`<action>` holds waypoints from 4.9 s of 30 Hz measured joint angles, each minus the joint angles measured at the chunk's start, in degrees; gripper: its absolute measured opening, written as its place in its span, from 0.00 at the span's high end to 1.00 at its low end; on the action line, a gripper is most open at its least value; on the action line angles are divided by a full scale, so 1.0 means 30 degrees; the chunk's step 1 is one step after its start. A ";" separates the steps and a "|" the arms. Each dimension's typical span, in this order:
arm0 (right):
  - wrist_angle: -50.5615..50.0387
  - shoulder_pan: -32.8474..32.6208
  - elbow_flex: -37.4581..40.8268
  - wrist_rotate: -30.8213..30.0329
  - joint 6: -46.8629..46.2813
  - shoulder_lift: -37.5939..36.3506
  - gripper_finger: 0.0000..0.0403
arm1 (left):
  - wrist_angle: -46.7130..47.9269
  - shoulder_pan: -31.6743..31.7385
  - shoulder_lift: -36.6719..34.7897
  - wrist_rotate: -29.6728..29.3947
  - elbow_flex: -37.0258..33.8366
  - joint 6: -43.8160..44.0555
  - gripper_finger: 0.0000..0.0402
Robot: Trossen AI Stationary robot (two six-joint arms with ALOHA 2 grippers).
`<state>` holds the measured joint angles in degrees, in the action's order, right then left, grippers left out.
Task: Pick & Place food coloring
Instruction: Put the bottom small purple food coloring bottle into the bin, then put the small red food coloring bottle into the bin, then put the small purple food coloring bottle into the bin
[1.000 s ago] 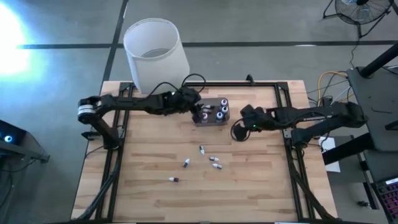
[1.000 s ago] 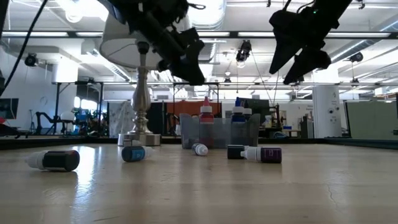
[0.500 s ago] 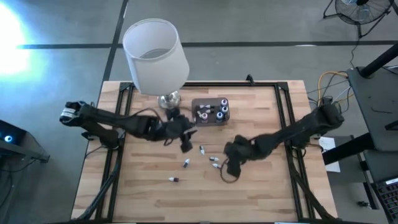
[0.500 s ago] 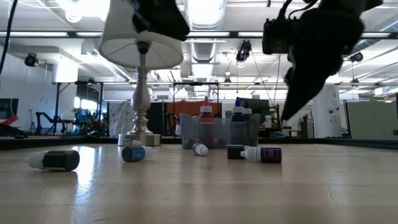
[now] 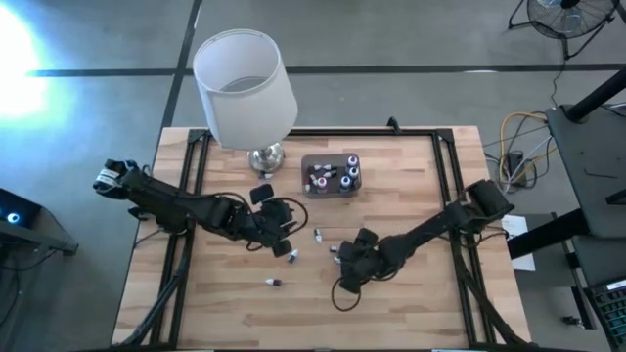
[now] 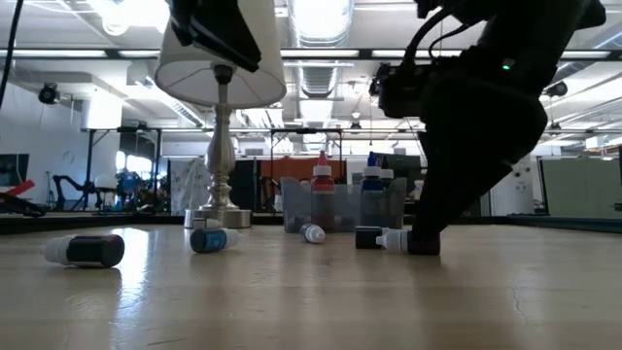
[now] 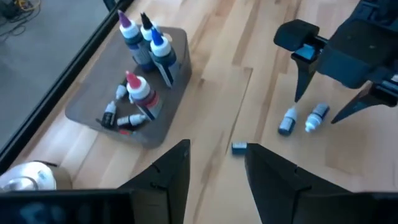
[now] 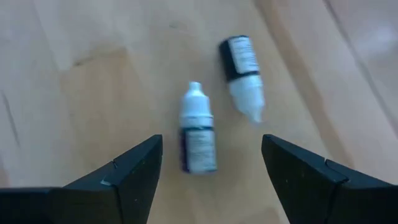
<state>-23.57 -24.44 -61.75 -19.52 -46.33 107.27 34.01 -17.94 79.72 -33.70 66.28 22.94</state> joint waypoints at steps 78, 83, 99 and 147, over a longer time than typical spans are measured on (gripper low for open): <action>-0.6023 1.1463 -0.1119 0.1367 0.8300 -0.9426 0.23 | -0.7458 -0.5200 0.5514 0.6989 -0.6637 0.2874 0.71; -0.6121 1.0992 -0.0920 -0.0454 0.7959 -1.1106 0.26 | -0.7090 -0.3955 0.4925 0.6945 -0.6684 0.1747 0.85; -0.6865 0.9449 0.2757 -0.2973 0.2618 -1.6228 0.30 | -0.3907 0.7102 0.0951 0.6021 0.0034 -0.9302 0.88; -0.4465 0.5396 0.4157 -0.3412 -0.0014 -1.2229 0.31 | -0.1387 0.3609 -0.0514 -0.6207 -0.7912 1.2605 0.61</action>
<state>-36.96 -8.25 -49.28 -29.76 -46.37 70.59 29.85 -7.11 78.18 -52.32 42.55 60.76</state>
